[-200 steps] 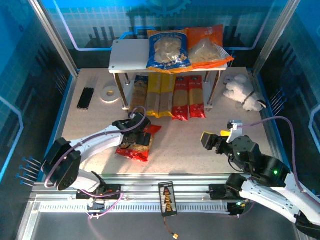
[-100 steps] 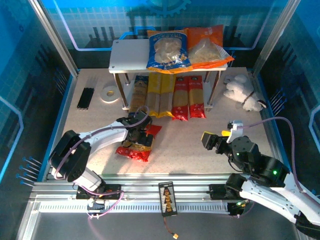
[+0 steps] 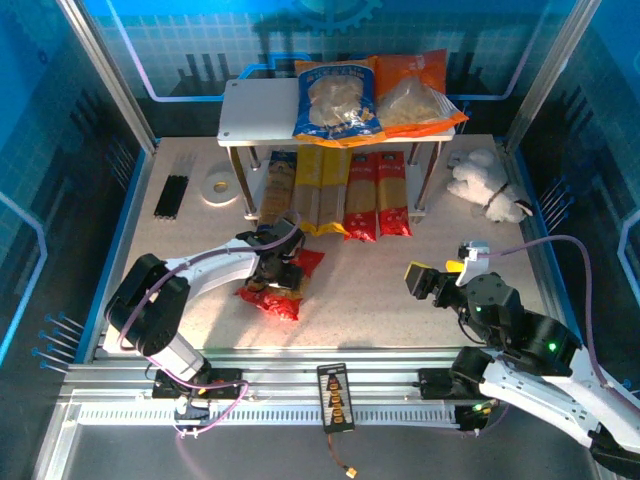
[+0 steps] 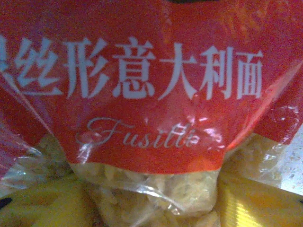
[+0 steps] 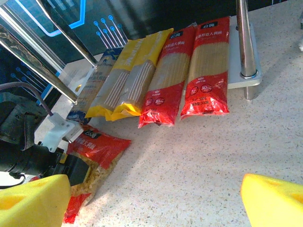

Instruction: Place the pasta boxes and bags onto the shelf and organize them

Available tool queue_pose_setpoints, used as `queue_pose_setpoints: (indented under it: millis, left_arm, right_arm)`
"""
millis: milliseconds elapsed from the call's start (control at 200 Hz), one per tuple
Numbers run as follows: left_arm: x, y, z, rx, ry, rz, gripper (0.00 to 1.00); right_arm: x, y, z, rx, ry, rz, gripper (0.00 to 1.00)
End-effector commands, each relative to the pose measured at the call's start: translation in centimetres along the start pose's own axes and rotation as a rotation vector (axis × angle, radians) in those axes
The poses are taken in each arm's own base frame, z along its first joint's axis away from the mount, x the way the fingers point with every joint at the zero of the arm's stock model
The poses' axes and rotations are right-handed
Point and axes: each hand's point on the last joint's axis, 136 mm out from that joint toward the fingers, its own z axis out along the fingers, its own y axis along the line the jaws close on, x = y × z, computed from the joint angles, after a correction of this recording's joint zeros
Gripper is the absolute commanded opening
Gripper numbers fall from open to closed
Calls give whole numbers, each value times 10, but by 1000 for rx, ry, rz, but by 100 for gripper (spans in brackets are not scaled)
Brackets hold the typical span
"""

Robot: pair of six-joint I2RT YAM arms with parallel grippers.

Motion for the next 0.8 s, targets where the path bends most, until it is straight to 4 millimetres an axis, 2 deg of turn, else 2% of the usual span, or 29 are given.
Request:
queue_pose_setpoints:
  millis: [0,105,180,215,510,570,795]
  left_arm:
    - [27,-16,15,92,126,11,58]
    - [29,-18,13,105,136,10,44]
    - [30,-19,11,110,140,5,24]
    - [31,-18,10,111,141,3,19]
    - [34,-23,1,151,145,-5,10]
    - [33,-26,-3,170,133,-3,0]
    - [23,-31,-34,232,25,-8,0]
  right_arm:
    - [-5,-6,-2,25,-31,9,93]
    - [-4,-7,-2,25,-31,11,93]
    - [-4,-8,-2,25,-33,13,93]
    - [-4,-8,-3,26,-34,14,93]
    - [-4,-9,-3,27,-34,13,93]
    - [-4,-9,-3,27,-34,13,93]
    - [-5,-10,-3,37,-40,9,94]
